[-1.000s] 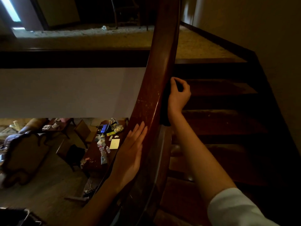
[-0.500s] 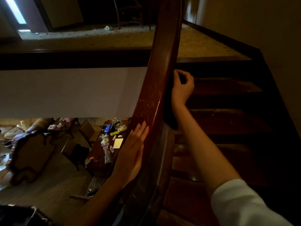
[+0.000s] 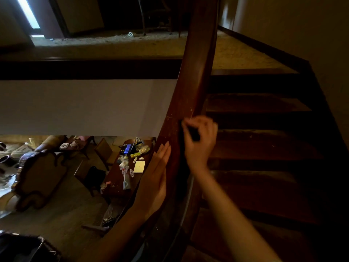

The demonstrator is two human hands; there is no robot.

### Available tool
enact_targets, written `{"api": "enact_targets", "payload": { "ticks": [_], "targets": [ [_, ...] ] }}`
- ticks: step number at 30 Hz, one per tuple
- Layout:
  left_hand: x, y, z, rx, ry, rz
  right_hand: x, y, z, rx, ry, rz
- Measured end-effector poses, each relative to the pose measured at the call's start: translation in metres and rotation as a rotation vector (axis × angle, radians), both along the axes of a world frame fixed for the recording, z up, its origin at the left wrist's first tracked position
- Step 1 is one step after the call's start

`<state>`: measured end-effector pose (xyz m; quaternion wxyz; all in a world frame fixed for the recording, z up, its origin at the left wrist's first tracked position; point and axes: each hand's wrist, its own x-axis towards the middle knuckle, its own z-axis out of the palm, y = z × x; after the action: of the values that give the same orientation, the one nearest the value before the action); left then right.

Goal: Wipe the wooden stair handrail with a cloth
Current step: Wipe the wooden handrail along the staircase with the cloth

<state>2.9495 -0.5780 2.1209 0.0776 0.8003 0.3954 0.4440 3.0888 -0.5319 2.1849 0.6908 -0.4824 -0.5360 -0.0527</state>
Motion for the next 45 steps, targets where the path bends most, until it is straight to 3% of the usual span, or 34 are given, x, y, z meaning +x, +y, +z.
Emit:
{"api": "enact_targets", "payload": {
  "ticks": [3,6,11,13,15,17,19,21,24,27,29,34,37,39,41,43,45],
  "targets": [
    [0.001,0.0,0.0,-0.003,-0.035,-0.016,0.029,0.045,0.061,-0.01,0.068,-0.023],
    [0.0,-0.002,0.001,-0.009,-0.084,0.039,0.035,0.047,0.08,-0.048,0.009,-0.067],
    [-0.002,-0.005,0.001,-0.091,-0.169,0.32,0.012,-0.015,0.028,-0.027,-0.638,-0.036],
    [0.0,-0.008,0.001,-0.105,-0.156,0.339,0.017,-0.013,0.041,-0.089,-0.763,-0.014],
    [0.0,-0.01,0.002,-0.136,-0.169,0.332,0.02,0.009,0.076,-0.213,-0.702,-0.113],
    [0.0,-0.012,0.004,-0.174,-0.192,0.326,0.02,0.042,0.112,-0.284,-0.512,-0.244],
    [0.001,-0.014,0.006,-0.194,-0.232,0.324,0.007,0.064,0.128,-0.355,-0.451,-0.26],
    [0.0,-0.014,0.006,-0.206,-0.299,0.332,-0.023,0.058,0.114,-0.432,-0.668,-0.212],
    [-0.004,-0.011,0.005,-0.288,-0.504,0.387,-0.063,-0.003,0.053,-0.46,-0.956,0.027],
    [-0.013,-0.01,0.003,-0.408,-0.696,0.373,-0.042,-0.042,0.03,-0.385,-0.884,0.102],
    [-0.017,-0.01,0.005,-0.433,-0.731,0.326,-0.017,-0.025,0.05,-0.365,-0.856,-0.046],
    [-0.026,-0.005,0.017,-0.461,-0.769,0.231,-0.016,0.058,0.11,-0.381,-0.53,-0.396],
    [-0.034,0.007,0.021,-0.544,-0.828,0.175,-0.048,0.044,0.081,-0.452,-0.713,-0.366],
    [-0.036,0.015,0.021,-0.622,-0.879,0.117,-0.073,0.009,0.039,-0.465,-0.912,-0.211],
    [-0.037,0.016,0.022,-0.687,-0.948,0.039,-0.086,-0.025,0.007,-0.455,-0.952,-0.03],
    [-0.042,0.009,0.027,-0.733,-1.003,-0.063,-0.089,-0.037,-0.002,-0.463,-0.782,0.007],
    [-0.047,0.002,0.03,-0.763,-1.05,-0.214,-0.095,-0.034,0.005,-0.465,-0.483,-0.073]
  ]
}}
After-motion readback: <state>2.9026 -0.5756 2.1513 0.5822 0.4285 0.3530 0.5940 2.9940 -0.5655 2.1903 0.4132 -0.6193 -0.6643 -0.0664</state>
